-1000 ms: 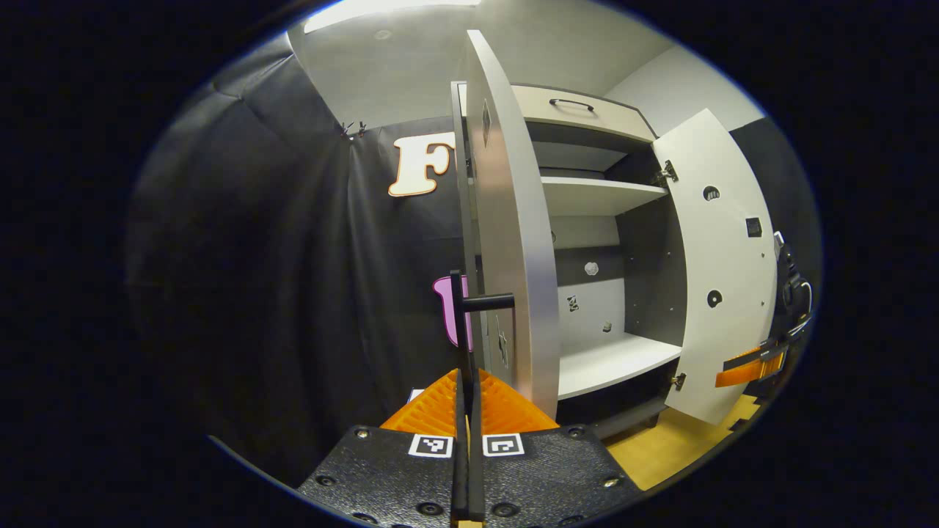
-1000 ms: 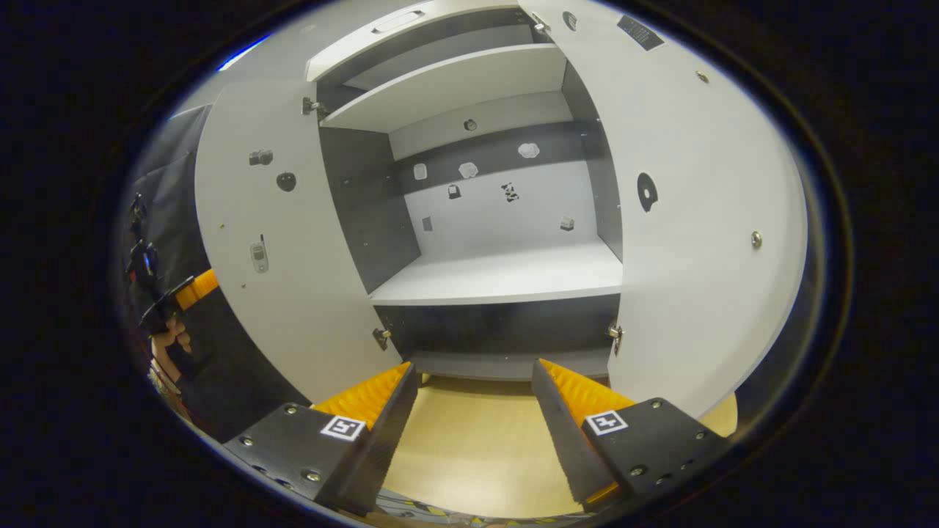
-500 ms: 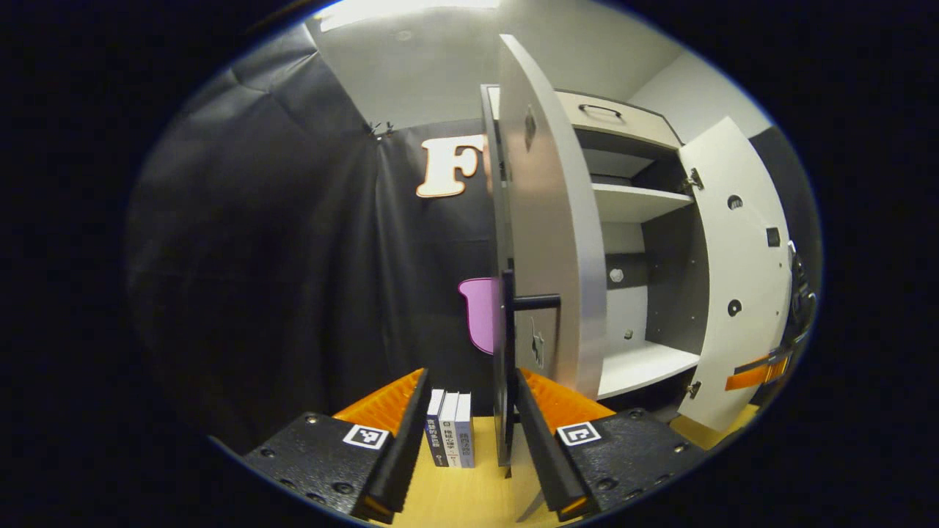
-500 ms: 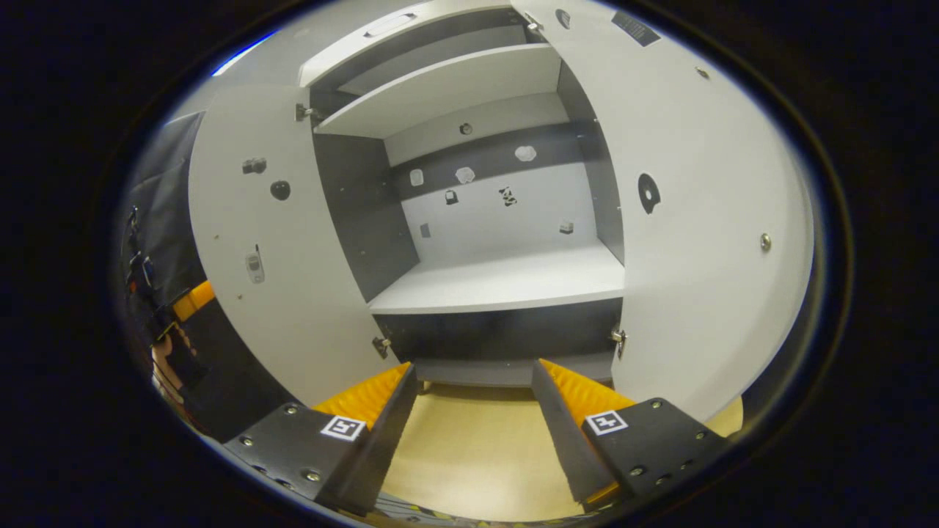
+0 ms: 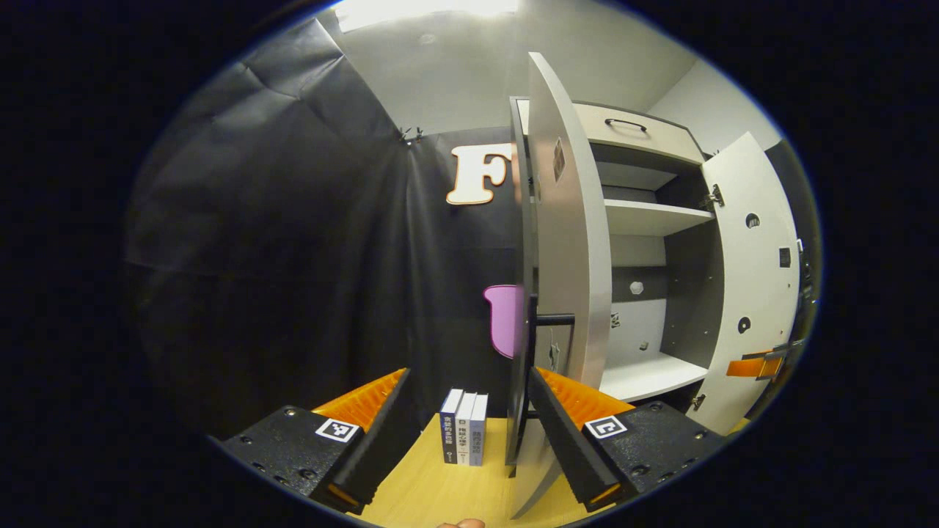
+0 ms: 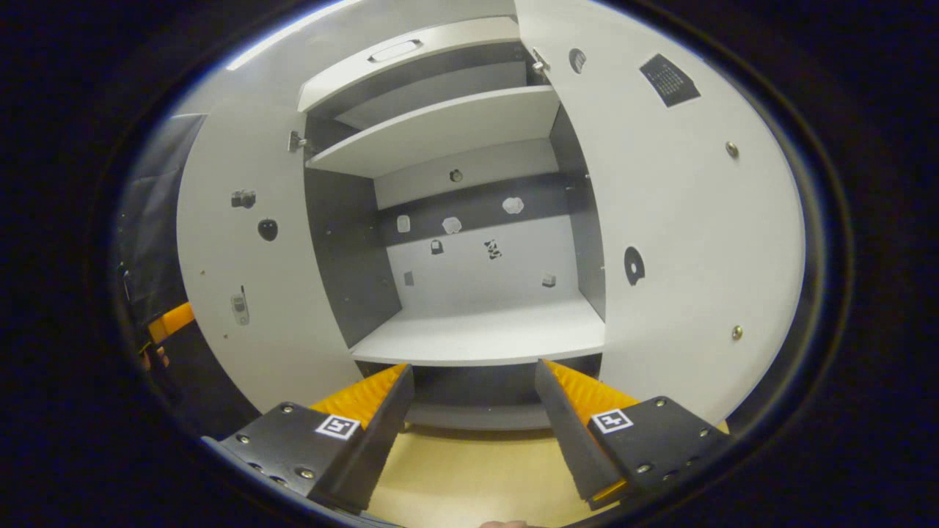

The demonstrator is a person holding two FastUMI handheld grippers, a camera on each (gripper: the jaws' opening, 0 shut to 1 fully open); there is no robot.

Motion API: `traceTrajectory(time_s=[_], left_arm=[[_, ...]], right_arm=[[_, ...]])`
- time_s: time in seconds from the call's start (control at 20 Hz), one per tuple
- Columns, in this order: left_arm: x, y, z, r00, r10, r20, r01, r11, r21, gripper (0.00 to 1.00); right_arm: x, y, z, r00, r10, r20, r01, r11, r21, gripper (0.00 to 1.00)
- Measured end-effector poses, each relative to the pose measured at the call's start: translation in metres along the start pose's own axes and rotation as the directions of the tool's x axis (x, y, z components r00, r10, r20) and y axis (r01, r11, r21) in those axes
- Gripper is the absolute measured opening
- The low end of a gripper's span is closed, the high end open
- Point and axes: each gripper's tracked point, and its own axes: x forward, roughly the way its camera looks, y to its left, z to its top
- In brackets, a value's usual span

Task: Open the right door of the double-door shoe cabinet with the right hand, and open the left door with the left hand.

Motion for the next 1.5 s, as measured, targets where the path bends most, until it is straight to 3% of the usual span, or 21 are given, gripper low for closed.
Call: traceTrajectory(time_s=[0.1,0.15,0.2,0.3,0.55,0.6,0.75,0.8,1.1,1.2,1.25,1.3,1.5], left_arm=[[-0.012,0.001,0.015,1.000,0.027,0.014,-0.027,0.999,0.042,0.95],[-0.016,-0.001,0.023,0.999,0.035,0.024,-0.037,0.997,0.062,0.95],[-0.018,-0.005,0.032,0.999,0.041,0.035,-0.044,0.996,0.082,0.94],[-0.025,-0.019,0.050,0.997,0.028,0.073,-0.036,0.994,0.107,0.94],[-0.026,-0.107,0.068,0.981,-0.151,0.125,0.138,0.985,0.108,0.94],[-0.023,-0.126,0.067,0.973,-0.195,0.125,0.185,0.979,0.090,0.99],[-0.012,-0.171,0.063,0.947,-0.299,0.118,0.293,0.954,0.062,0.95],[-0.008,-0.184,0.061,0.938,-0.326,0.114,0.323,0.945,0.051,0.99],[0.012,-0.243,0.051,0.898,-0.432,0.081,0.434,0.901,-0.001,0.96],[0.015,-0.258,0.047,0.887,-0.456,0.070,0.458,0.889,-0.021,0.96],[0.017,-0.262,0.044,0.886,-0.459,0.061,0.461,0.887,-0.029,0.96],[0.020,-0.264,0.040,0.889,-0.455,0.046,0.457,0.889,-0.034,0.96],[0.031,-0.263,0.019,0.906,-0.423,-0.028,0.422,0.906,-0.035,0.97]], right_arm=[[0.002,0.003,0.008,1.000,0.007,0.014,-0.007,1.000,-0.027,0.99],[0.004,0.004,0.010,1.000,0.007,0.019,-0.006,0.999,-0.042,0.94],[0.005,0.004,0.013,1.000,0.004,0.026,-0.003,0.998,-0.057,0.99],[0.004,0.005,0.020,0.999,-0.001,0.046,0.005,0.997,-0.078,0.99],[-0.007,0.014,0.048,0.992,0.006,0.122,0.003,0.997,-0.075,0.96],[-0.011,0.015,0.055,0.990,0.007,0.141,0.004,0.997,-0.074,0.94],[-0.022,0.009,0.072,0.981,-0.022,0.191,0.039,0.995,-0.089,0.98],[-0.028,0.006,0.078,0.977,-0.036,0.208,0.057,0.994,-0.095,0.98],[-0.059,-0.011,0.104,0.951,-0.116,0.287,0.157,0.979,-0.126,0.99],[-0.067,-0.016,0.108,0.945,-0.140,0.296,0.183,0.975,-0.125,0.99],[-0.068,-0.019,0.108,0.943,-0.152,0.297,0.196,0.972,-0.127,0.94],[-0.070,-0.021,0.107,0.941,-0.159,0.297,0.205,0.970,-0.129,0.98],[-0.073,-0.018,0.099,0.946,-0.161,0.283,0.204,0.970,-0.130,0.99]])
